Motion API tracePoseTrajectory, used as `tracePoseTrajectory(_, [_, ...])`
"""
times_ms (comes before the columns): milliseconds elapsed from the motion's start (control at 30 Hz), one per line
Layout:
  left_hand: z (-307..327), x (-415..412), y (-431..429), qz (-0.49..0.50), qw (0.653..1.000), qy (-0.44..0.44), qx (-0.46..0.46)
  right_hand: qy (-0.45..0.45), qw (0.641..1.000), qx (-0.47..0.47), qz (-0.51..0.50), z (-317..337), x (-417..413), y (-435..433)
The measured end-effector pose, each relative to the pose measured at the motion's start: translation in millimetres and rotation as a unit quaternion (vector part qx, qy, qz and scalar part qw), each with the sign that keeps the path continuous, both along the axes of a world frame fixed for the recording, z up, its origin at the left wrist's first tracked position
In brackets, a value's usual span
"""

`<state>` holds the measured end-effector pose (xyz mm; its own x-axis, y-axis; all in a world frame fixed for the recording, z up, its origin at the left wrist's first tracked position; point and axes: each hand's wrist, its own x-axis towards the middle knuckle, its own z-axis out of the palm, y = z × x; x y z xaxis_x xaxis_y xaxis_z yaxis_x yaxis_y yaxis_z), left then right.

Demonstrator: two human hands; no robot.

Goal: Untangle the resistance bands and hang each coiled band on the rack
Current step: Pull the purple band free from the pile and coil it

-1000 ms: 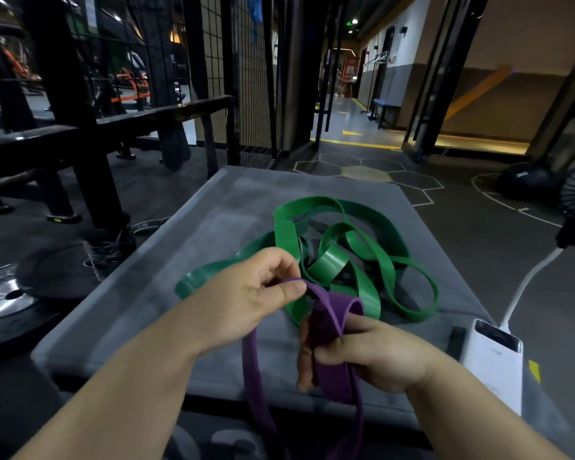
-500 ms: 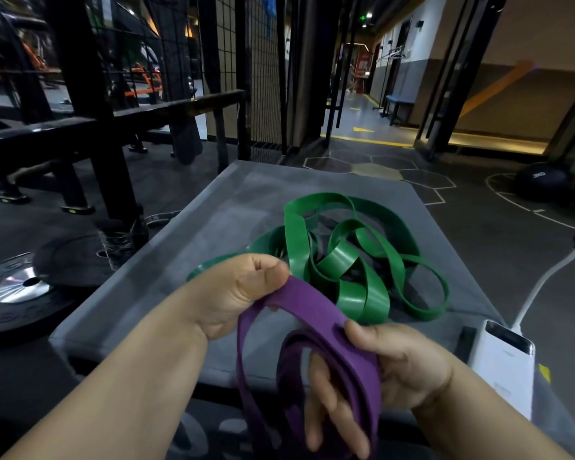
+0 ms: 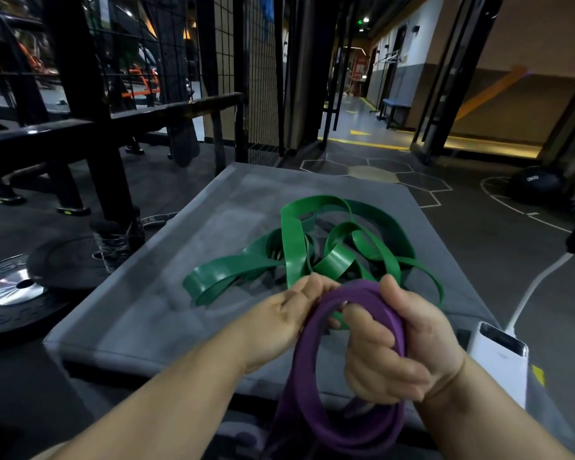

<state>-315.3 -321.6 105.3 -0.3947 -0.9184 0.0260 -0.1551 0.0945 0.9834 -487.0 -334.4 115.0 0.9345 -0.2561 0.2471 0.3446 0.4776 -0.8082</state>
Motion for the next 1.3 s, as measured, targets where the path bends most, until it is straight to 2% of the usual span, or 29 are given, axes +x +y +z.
tracePoseTrajectory(100, [1, 3, 4, -0.067, 0.996, 0.055, -0.006, -0.002, 1.0, 0.011, -0.006, 4, -3, -3])
tracePoseTrajectory(200, [4, 7, 2, -0.101, 0.993, 0.06, -0.007, 0.017, 1.0, 0.011, -0.006, 6, -8, -5])
tracePoseTrajectory(467, [17, 16, -6, -0.022, 0.989, 0.137, -0.051, 0.059, 0.998, -0.001, 0.016, 3, -13, -6])
tracePoseTrajectory(633, [11, 6, -5, -0.005, 0.983, 0.183, -0.019, 0.043, 0.999, -0.008, 0.026, 2, -12, -8])
tracePoseTrajectory(767, [10, 4, -7, 0.029, 0.968, 0.246, 0.03, 0.079, 0.996, -0.017, 0.021, -4, -12, -11])
tracePoseTrajectory(933, [13, 2, -4, 0.034, 0.965, 0.256, 0.055, 0.113, 0.992, -0.06, 0.002, -11, -14, -13])
tracePoseTrajectory(1033, [10, 3, -8, 0.025, 0.964, 0.255, 0.071, 0.079, 0.99, -0.119, -0.013, -3, -16, -15])
tracePoseTrajectory(1133, [10, 1, -8, -0.014, 0.957, 0.274, 0.09, 0.01, 0.993, -0.114, -0.011, 9, -21, -17])
tracePoseTrajectory(1233, [13, -8, -2, 0.021, 0.954, 0.289, 0.08, -0.033, 0.992, -0.112, -0.036, 14, -21, -17])
tracePoseTrajectory(1300, [7, -14, 0, 0.019, 0.961, 0.266, 0.068, -0.048, 0.991, -0.101, -0.073, 11, -16, -18])
